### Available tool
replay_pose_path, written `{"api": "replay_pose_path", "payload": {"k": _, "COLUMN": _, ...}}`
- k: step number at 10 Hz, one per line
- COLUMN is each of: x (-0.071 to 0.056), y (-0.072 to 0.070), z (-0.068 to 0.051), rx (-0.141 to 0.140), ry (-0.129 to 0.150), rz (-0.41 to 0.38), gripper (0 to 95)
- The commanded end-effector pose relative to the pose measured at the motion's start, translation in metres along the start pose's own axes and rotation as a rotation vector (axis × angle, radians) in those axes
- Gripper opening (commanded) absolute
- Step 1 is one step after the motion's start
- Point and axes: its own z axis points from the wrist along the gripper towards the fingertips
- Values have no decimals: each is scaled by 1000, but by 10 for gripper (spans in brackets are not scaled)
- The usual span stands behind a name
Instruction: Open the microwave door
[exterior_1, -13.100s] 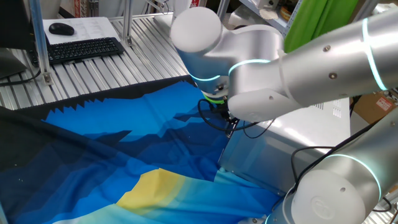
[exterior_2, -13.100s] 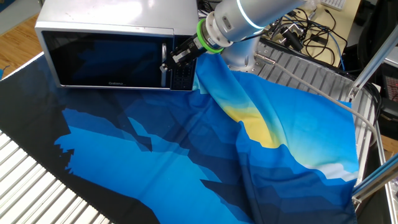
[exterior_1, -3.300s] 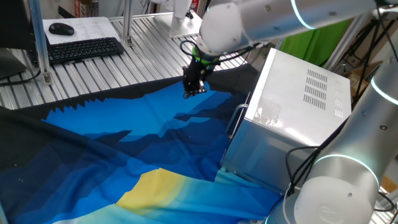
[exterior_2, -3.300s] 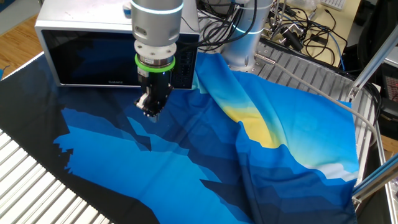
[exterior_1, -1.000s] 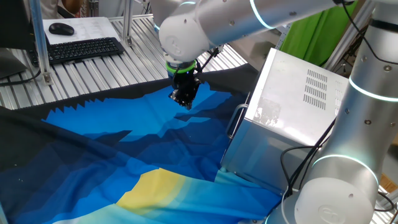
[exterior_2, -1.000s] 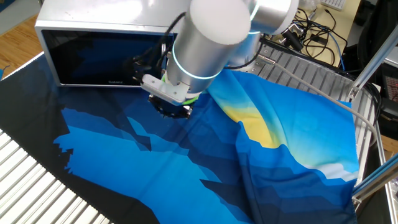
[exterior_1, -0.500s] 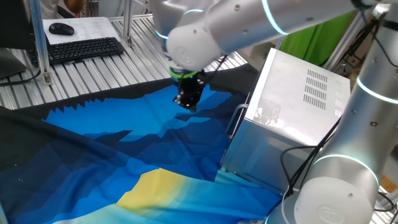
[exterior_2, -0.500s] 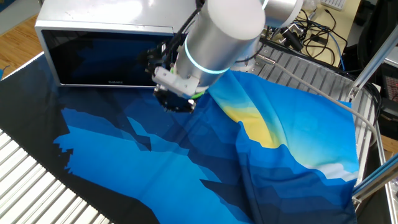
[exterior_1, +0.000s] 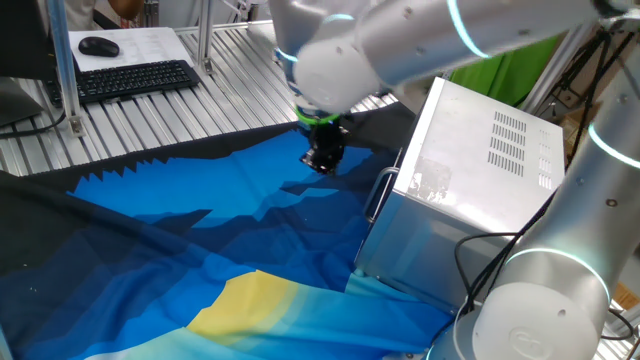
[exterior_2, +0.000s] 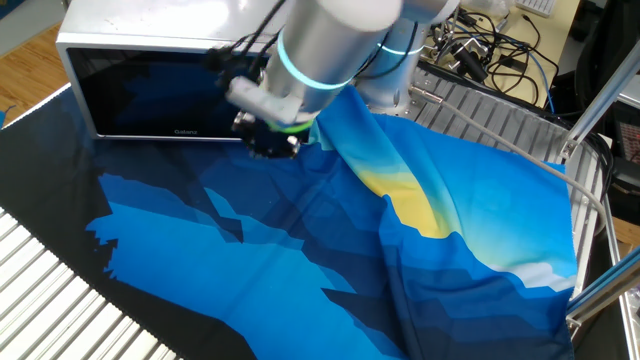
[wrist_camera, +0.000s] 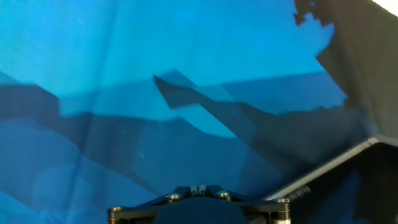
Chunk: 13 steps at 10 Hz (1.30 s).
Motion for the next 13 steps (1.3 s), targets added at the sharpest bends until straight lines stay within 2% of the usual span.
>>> {"api": "replay_pose_path", "payload": {"k": 1, "x": 19, "y": -8, "z": 5, "rx": 20, "ry": -2, "rz": 1, "gripper": 0}}
{"api": "replay_pose_path", "payload": {"k": 2, "x": 24, "y": -9, "z": 5, "rx": 19, "ry": -4, "rz": 1, "gripper": 0}}
{"api": "replay_pose_path", "payload": {"k": 5, "x": 27, "y": -10, "z": 4, "rx": 17, "ry": -23, "rz": 1, "gripper": 0}}
{"api": "replay_pose_path", "payload": {"k": 6, "x": 32, "y": -12, "z": 2, "rx": 26, "ry": -23, "rz": 1, "gripper": 380}}
{"api": "replay_pose_path", "payload": {"k": 9, "x": 45, "y": -14, "z": 3, "rx": 24, "ry": -24, "rz": 1, "gripper": 380}}
{"api": "replay_pose_path", "payload": {"k": 11, "x": 53, "y": -17, "z": 1, "rx": 11, "ry": -24, "rz": 0, "gripper": 380}}
{"api": "replay_pose_path", "payload": {"k": 13, "x": 64, "y": -22, "z": -2, "rx": 18, "ry": -24, "rz": 1, "gripper": 380}}
